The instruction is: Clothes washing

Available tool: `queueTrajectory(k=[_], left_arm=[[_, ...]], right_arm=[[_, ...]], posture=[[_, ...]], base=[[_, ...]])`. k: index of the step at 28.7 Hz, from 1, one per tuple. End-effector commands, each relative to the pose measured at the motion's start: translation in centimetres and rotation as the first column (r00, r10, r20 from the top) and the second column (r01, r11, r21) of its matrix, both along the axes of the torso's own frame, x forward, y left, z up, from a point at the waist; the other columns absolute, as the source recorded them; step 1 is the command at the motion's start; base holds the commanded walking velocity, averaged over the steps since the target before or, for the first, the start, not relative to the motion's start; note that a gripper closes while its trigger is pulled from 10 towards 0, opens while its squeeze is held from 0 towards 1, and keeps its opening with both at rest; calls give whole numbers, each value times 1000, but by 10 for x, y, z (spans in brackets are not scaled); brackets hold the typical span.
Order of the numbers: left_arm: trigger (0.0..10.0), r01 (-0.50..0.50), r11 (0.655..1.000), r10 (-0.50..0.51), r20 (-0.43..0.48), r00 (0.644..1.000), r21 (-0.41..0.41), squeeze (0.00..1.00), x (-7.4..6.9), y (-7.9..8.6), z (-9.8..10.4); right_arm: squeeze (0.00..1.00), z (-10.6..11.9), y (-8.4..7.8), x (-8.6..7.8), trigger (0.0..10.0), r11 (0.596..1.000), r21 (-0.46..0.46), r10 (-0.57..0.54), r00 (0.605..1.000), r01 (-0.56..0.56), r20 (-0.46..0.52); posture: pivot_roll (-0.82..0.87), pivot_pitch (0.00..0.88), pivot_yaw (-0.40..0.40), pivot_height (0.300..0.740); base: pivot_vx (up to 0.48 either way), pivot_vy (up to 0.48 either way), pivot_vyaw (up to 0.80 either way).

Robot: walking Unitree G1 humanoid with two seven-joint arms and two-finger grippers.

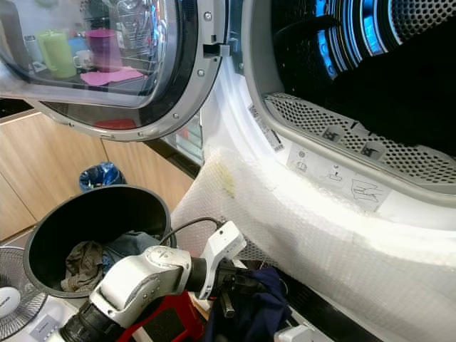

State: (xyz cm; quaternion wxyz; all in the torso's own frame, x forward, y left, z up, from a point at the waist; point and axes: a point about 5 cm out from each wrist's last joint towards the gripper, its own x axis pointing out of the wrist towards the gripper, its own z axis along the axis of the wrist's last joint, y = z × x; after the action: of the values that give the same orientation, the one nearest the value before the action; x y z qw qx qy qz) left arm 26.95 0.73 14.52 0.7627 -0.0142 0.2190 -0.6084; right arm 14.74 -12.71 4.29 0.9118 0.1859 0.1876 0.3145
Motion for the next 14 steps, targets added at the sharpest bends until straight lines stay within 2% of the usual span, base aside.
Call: queueTrajectory(k=[1, 4, 5, 10, 14], left_arm=[[0, 16, 1000, -15, 45, 999, -13, 0, 1, -7, 10], [0, 8, 1000, -7, 48, 999, -22, 0, 2, -9, 13], [0, 6, 1000, -5, 49, 999, -27, 0, 2, -10, 15], [0, -2, 999, 4, 54, 999, -34, 0, 3, -9, 18], [0, -12, 999, 14, 56, 998, -34, 0, 5, -8, 20]], right_arm=[[0, 5, 5, 1, 10000, 999, 16, 30, 999, -30, 13], [0, 7, 12, 11, 10000, 1000, 0, 16, 999, -16, 28], [0, 8, 15, 19, 10000, 1000, -20, -23, 999, 24, 39], [0, 7, 17, 34, 10000, 991, -35, -129, 991, 130, 42], [0, 8, 22, 34, 10000, 995, -6, -100, 995, 100, 31]], posture=[[98, 49, -50, 740], [95, 56, -50, 740], [97, 63, -50, 740], [107, 69, -51, 740], [110, 73, -51, 740]], base=[[0, 0, 0], [0, 0, 0], [0, 0, 0], [0, 0, 0], [0, 0, 0]])
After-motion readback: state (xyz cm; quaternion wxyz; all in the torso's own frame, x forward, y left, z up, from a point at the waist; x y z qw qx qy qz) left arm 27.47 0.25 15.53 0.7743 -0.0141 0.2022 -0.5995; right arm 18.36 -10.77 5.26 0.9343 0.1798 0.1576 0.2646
